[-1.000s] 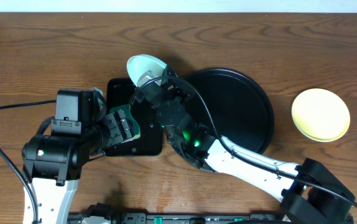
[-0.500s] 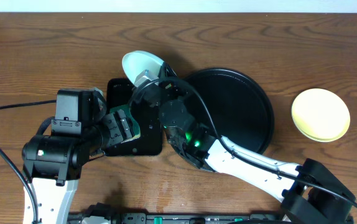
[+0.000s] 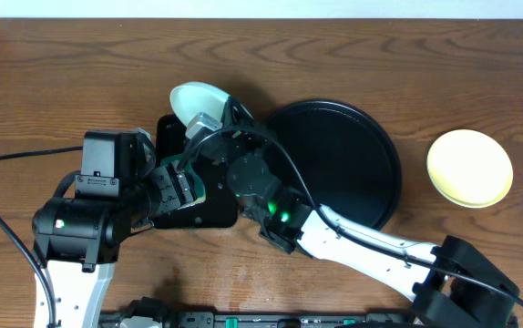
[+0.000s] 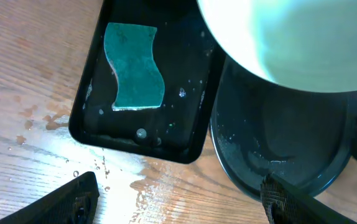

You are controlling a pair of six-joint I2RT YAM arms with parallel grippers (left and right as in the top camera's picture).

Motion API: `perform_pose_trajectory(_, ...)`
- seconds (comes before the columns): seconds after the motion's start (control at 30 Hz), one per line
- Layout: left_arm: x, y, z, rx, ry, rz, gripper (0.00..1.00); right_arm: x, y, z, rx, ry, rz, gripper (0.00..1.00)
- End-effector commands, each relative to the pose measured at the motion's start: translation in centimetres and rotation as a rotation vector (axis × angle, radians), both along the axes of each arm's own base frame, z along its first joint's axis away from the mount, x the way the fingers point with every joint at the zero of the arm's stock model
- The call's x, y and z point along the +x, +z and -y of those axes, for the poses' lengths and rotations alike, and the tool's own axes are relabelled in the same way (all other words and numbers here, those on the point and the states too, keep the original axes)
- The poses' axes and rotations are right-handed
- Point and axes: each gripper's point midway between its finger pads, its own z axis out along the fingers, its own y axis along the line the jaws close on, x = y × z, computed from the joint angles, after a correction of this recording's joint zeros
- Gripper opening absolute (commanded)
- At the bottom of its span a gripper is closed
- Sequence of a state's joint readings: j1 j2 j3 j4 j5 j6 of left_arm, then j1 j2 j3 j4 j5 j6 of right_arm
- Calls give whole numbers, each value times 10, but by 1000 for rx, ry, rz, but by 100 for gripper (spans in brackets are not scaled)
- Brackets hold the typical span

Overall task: Clean dirty plates on tray and stack at the side
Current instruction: 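Swing the pale green plate right and stack it on the yellow plate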

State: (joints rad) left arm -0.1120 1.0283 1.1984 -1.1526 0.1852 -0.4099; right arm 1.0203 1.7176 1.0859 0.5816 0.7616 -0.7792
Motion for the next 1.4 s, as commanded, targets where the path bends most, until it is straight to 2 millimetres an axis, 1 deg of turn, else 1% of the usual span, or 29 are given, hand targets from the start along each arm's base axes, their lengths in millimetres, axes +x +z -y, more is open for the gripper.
perform_pose_trajectory(0.0, 2, 9, 0, -1, -9, 25, 84, -3, 12, 7, 34, -48, 8, 1)
perform_pose_trajectory(0.07, 2, 9, 0, -1, -9, 25, 84, 0, 11, 21, 171, -133, -21, 1)
perform_pose_trajectory(0.1, 2, 9, 0, -1, -9, 25, 84, 2, 4, 27, 230, -170, -51, 1)
perform_pose_trajectory(0.23, 2, 9, 0, -1, -9, 25, 84, 2, -32, 38, 338, -230, -189, 1)
perform_pose_trajectory(0.27, 2, 9, 0, -1, -9, 25, 84, 1, -47, 41, 365, -239, -253, 1)
perform_pose_trajectory(0.37, 2, 9, 0, -1, -9, 25, 84, 0, -64, 40, 438, -200, -386, 1)
perform_pose_trajectory(0.43, 2, 9, 0, -1, -9, 25, 84, -2, -65, 39, 538, -145, -503, 1)
perform_pose_trajectory(0.5, 2, 9, 0, -1, -9, 25, 84, -5, -58, 41, 650, -79, -626, 1)
perform_pose_trajectory(0.57, 2, 9, 0, -1, -9, 25, 84, -6, -49, 51, 754, -31, -740, 1)
perform_pose_trajectory(0.6, 2, 9, 0, -1, -9, 25, 84, -4, -45, 60, 797, -29, -782, 1)
perform_pose_trajectory(0.63, 2, 9, 0, -1, -9, 25, 84, -1, -43, 74, 837, -41, -820, 1)
perform_pose_trajectory(0.7, 2, 9, 0, -1, -9, 25, 84, 6, -40, 109, 899, -97, -869, 1)
perform_pose_trajectory(0.73, 2, 9, 0, -1, -9, 25, 84, 10, -41, 131, 925, -141, -891, 1)
perform_pose_trajectory(0.77, 2, 9, 0, -1, -9, 25, 84, 13, -45, 159, 950, -207, -912, 1)
perform_pose_trajectory(0.8, 2, 9, 0, -1, -9, 25, 84, 14, -48, 176, 963, -250, -923, 1)
perform_pose_trajectory(0.87, 2, 9, 0, -1, -9, 25, 84, 16, -59, 229, 1001, -394, -941, 1)
perform_pose_trajectory(0.93, 2, 9, 0, -1, -9, 25, 84, 14, -71, 273, 1041, -523, -956, 1)
perform_pose_trajectory(0.97, 2, 9, 0, -1, -9, 25, 84, 11, -79, 302, 1068, -611, -960, 1)
perform_pose_trajectory(1.1, 2, 9, 0, -1, -9, 25, 84, -6, -105, 387, 1161, -888, -960, 1)
perform_pose_trajectory(1.17, 2, 9, 0, -1, -9, 25, 84, -14, -117, 423, 1214, -998, -951, 1)
perform_pose_trajectory(1.27, 2, 9, 0, -1, -9, 25, 84, -24, -132, 468, 1277, -1130, -917, 1)
perform_pose_trajectory(1.37, 2, 9, 0, -1, -9, 25, 84, -36, -152, 500, 1325, -1241, -920, 1)
